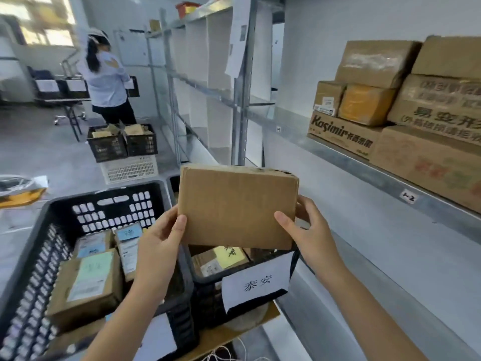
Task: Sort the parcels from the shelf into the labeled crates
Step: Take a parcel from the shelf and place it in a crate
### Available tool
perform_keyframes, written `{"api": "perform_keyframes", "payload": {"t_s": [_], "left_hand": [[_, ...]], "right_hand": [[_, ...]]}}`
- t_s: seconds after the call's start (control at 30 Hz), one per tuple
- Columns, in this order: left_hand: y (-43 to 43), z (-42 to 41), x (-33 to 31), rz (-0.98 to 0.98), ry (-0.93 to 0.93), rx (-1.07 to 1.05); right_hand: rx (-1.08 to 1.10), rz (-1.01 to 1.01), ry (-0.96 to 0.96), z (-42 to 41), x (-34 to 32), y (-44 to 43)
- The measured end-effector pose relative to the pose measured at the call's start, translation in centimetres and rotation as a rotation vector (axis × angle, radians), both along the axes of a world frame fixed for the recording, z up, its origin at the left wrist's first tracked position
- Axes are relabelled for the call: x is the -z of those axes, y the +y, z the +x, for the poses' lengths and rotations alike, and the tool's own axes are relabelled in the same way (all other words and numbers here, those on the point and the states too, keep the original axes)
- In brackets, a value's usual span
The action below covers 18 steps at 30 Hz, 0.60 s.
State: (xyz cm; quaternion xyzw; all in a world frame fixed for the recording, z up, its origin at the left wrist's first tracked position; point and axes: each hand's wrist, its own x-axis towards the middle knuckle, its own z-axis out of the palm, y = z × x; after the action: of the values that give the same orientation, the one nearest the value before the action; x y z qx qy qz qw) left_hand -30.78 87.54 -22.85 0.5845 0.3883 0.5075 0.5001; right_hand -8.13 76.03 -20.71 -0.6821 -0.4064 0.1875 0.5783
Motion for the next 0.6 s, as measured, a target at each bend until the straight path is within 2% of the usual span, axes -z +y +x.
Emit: {"api": "perform_keyframes", "payload": {"t_s": [0.23,0.4,0.5,0.6], "left_hand": [[-0.1,-7.9,2.3,0.027,0.185,-0.297],[-0.4,-11.7,3.4,0.038,0.279,-0.408],[-0.6,-13.1,3.6,0.024,0.269,-0.43],[-0.9,-14.1,4.0,-0.036,0.15,-0.429]], "right_hand": [[-0.234,-0.018,0.035,-5.3,1.3,4.9],[-0.355,-0.031,0.047,-8.1,2.0,7.2],[-0.338,-0.07,-0.006,-9.2,2.6,7.8],[-0.31,-0.142,-0.116,-9.8,3.0,8.4]]}}
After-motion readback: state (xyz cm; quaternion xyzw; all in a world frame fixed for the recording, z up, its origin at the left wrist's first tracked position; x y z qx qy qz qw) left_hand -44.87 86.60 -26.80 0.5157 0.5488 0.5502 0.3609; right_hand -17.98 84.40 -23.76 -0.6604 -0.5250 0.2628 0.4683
